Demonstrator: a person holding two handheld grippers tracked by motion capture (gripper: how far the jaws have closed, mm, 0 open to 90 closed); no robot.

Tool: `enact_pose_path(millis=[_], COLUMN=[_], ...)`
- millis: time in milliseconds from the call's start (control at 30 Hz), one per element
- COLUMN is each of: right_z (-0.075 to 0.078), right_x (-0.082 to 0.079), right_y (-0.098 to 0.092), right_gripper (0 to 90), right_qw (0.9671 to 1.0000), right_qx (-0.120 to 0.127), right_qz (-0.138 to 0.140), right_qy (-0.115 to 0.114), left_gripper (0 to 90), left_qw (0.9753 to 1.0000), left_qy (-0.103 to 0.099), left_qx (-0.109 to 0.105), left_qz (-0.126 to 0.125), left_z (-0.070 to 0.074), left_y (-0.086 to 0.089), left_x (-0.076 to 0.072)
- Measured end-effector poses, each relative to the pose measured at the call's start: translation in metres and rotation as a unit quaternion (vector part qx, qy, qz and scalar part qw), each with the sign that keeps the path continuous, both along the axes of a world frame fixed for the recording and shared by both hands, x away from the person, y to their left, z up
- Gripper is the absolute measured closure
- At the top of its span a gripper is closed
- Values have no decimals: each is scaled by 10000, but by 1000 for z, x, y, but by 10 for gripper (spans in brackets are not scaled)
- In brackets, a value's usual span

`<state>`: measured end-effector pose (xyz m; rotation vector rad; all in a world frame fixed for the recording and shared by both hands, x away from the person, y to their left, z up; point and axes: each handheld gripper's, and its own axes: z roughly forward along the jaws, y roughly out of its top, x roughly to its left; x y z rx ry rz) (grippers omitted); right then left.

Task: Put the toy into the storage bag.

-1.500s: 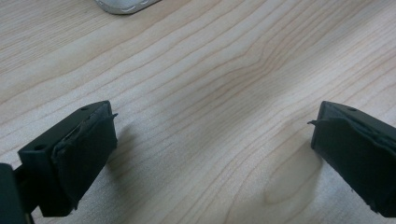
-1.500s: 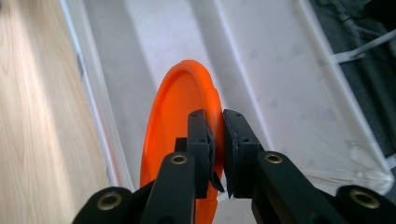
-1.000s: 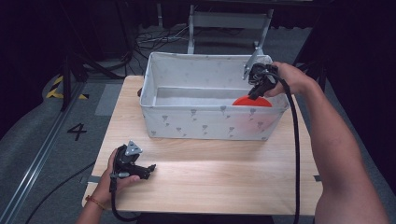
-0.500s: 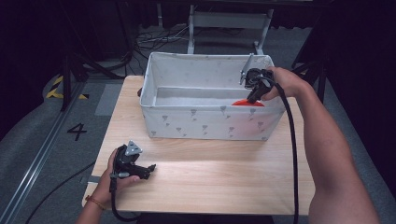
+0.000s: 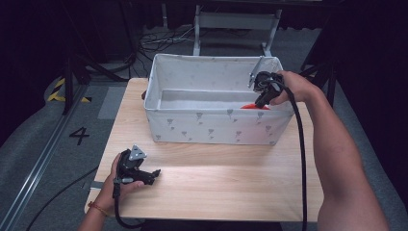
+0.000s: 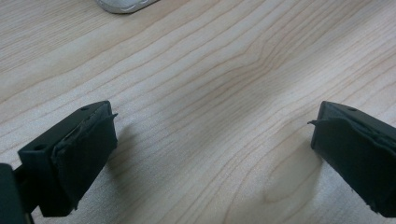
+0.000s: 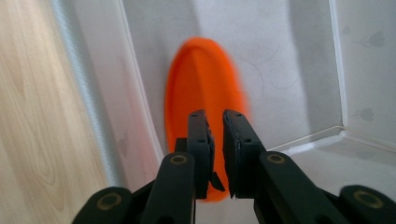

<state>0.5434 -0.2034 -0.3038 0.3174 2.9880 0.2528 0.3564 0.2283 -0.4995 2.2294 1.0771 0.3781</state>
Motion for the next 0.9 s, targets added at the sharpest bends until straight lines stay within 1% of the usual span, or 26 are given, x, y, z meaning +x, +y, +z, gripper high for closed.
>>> enact_pose_path(millis=[33, 100, 133, 200, 267, 300, 400, 433, 467, 500, 533, 600, 667, 733, 767, 800, 833, 900], right_z=[1, 1, 2, 4, 6, 6, 11, 11, 13, 17, 17, 20, 22, 24, 27, 27, 28, 30], right_x=[-1, -1, -2, -3, -4, -5, -10, -10, -12, -16, -16, -21, -26, -31, -37, -37, -40, -45], right_y=[-1, -1, -1, -2, -3, -4, -10, -10, -12, -15, -15, -18, -21, -23, -26, -26, -27, -29], right_gripper=[814, 808, 804, 779, 778, 770, 738, 738, 725, 690, 690, 661, 606, 578, 528, 528, 514, 480], right_qw=[10000, 10000, 10000, 9997, 9993, 9989, 9959, 9959, 9945, 9902, 9902, 9867, 9837, 9803, 9766, 9766, 9743, 9713], right_qx=[-18, -10, 44, 183, 306, 409, 814, 814, 963, 1284, 1284, 1481, 1611, 1739, 1896, 1896, 1982, 2044], right_qz=[-48, -16, -20, -33, -65, -72, -192, -192, -186, -230, -230, -280, -368, -506, -541, -541, -585, -692], right_qy=[-59, -71, -83, -149, -206, -217, -338, -338, -374, -508, -508, -608, -714, -792, -862, -862, -896, -1000], left_gripper=[6, 6, 5, 6, 6, 6, 6, 6, 6, 6, 6, 6, 5, 6, 5, 5, 5, 5], left_qw=[10000, 10000, 10000, 10000, 10000, 10000, 10000, 10000, 10000, 10000, 10000, 10000, 10000, 10000, 10000, 10000, 10000, 10000], left_qy=[8, 9, 9, 10, 23, 7, 10, 10, 11, 10, 3, 11, 2, 10, 3, 2, 1, 2], left_qx=[7, 8, 6, 7, 4, 3, 14, 14, 13, 15, 11, 15, 9, 14, 8, -2, -3, -3], left_qz=[-7, -7, -6, -6, -8, -1, -10, -10, -10, -11, -8, -11, -7, -9, -6, 0, -1, -2], left_z=[0, 0, 0, 0, 0, 0, 0, 0, 0, 0, 0, 0, 0, 0, 0, 0, 0, 0], left_y=[0, 0, 0, 0, 0, 0, 0, 0, 0, 0, 0, 0, 0, 0, 0, 0, 0, 0], left_x=[0, 0, 0, 0, 0, 0, 0, 0, 0, 0, 0, 0, 0, 0, 0, 0, 0, 0])
